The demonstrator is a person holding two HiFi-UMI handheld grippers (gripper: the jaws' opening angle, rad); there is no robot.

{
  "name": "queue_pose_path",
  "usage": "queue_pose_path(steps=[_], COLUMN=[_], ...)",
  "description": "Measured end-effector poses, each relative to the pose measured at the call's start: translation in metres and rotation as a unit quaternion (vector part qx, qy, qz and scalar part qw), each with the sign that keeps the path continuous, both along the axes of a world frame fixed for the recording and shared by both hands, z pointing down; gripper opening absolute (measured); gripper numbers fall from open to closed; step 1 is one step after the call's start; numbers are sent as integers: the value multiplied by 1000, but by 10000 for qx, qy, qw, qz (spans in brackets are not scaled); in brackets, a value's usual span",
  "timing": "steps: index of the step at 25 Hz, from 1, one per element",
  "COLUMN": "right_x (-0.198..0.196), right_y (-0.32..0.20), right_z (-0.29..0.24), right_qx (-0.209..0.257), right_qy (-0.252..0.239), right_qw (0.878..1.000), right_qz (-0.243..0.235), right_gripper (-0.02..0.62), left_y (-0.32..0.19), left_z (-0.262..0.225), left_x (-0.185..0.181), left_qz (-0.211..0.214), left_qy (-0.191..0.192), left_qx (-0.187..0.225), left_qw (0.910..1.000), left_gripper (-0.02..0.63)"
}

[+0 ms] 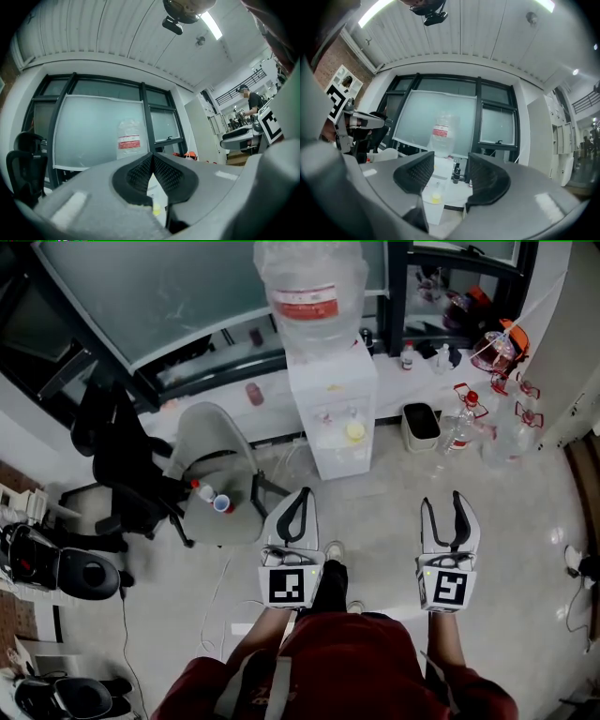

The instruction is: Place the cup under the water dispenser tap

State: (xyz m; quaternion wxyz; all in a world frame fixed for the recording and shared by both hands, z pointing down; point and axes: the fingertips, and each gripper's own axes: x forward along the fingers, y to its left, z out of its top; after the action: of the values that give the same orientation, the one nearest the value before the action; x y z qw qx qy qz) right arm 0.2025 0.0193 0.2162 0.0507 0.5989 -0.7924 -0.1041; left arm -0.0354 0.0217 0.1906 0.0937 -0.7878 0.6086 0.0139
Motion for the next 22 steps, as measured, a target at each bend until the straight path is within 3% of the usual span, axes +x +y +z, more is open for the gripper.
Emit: queue_pose_path(steps=[6, 10, 13, 22], right_x=[-3, -7, -10, -9], right_y=[1, 2, 4, 3], right_z=[-3, -6, -6, 1], right_qx=[-153, -75, 40, -263], right_qy=[151, 176, 111, 53], right_qw=[9998, 9998, 9999, 9996], right_qz=[52, 15, -65, 11], right_gripper=[126, 2, 0, 0], left_y=[1, 0, 2, 4], left_z=[2, 3, 5, 7], left_x=[0, 0, -1, -6], left_qz=[-26, -6, -12, -43], left_qy=[88, 108, 93, 167], left_qx=[-51, -75, -92, -105], left_qw=[9999, 9999, 9999, 9998], left_gripper=[6, 6, 6, 6])
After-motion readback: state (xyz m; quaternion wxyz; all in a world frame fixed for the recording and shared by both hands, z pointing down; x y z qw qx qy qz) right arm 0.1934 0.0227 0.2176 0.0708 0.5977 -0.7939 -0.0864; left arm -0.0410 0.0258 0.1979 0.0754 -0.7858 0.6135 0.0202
